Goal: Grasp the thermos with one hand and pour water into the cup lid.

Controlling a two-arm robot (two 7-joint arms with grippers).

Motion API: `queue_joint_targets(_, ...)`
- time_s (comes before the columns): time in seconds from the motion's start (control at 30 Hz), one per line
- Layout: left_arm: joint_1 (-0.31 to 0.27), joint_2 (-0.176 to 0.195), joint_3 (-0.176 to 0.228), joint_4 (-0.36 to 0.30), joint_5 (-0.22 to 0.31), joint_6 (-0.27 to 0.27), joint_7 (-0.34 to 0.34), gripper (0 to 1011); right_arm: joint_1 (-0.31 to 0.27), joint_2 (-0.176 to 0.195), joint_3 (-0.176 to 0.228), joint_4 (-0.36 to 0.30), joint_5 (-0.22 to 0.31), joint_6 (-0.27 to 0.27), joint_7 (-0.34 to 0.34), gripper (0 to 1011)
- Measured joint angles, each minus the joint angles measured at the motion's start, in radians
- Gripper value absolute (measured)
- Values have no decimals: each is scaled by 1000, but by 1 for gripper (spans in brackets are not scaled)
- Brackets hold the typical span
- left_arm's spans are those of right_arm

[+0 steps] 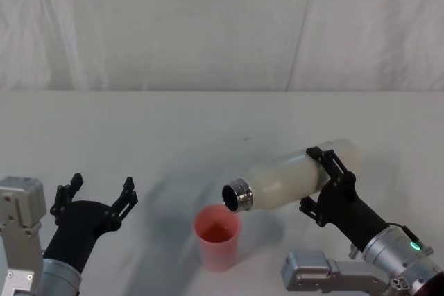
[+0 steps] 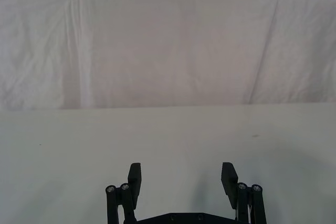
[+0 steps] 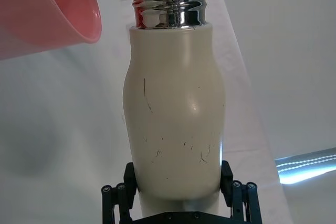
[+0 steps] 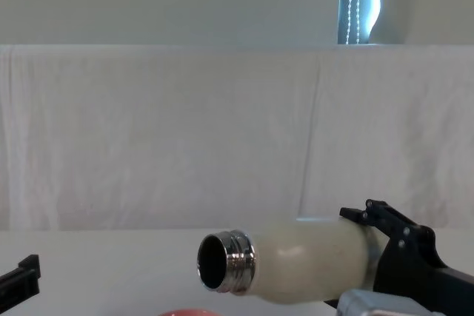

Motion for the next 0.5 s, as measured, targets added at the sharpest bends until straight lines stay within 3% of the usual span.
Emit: queue_joint_targets(0.5,0,0,0,0,0,0,0,1001,17,3,-17,7,-12,2,1,960)
